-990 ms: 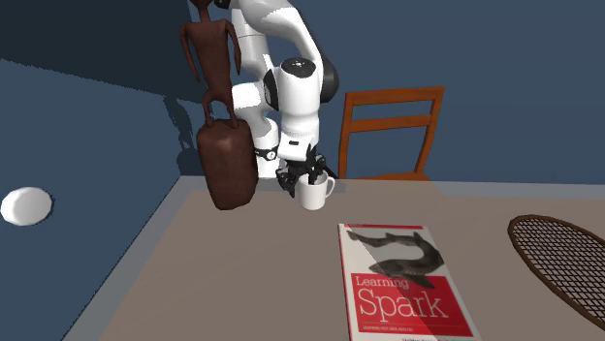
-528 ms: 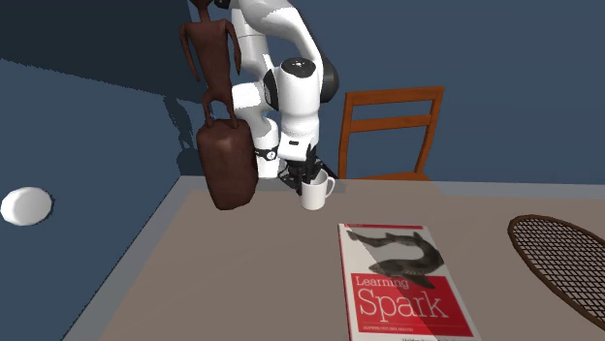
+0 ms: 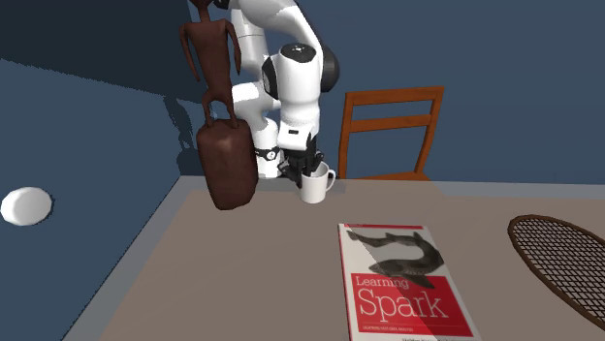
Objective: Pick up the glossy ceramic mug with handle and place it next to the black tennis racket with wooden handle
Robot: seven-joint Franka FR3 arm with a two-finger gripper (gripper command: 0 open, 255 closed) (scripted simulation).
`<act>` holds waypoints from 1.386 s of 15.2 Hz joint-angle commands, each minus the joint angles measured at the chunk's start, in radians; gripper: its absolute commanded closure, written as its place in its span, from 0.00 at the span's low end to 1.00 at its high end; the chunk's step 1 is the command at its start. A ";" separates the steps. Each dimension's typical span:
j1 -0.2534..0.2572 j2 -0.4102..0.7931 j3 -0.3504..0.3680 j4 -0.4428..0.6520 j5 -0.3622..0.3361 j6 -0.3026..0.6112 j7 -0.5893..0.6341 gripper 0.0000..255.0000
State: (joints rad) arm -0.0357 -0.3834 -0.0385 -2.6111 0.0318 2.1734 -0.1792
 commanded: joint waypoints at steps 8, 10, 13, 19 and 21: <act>-0.001 -0.061 0.002 0.077 -0.004 -0.138 0.007 1.00; -0.002 -0.072 0.002 0.096 -0.004 -0.168 0.008 1.00; -0.002 -0.085 0.003 0.126 -0.005 -0.212 0.010 1.00; -0.002 -0.105 0.004 0.192 -0.006 -0.298 0.013 1.00; -0.002 -0.110 0.004 0.216 -0.006 -0.326 0.014 1.00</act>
State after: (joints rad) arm -0.0375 -0.4959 -0.0342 -2.4124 0.0257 1.8625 -0.1646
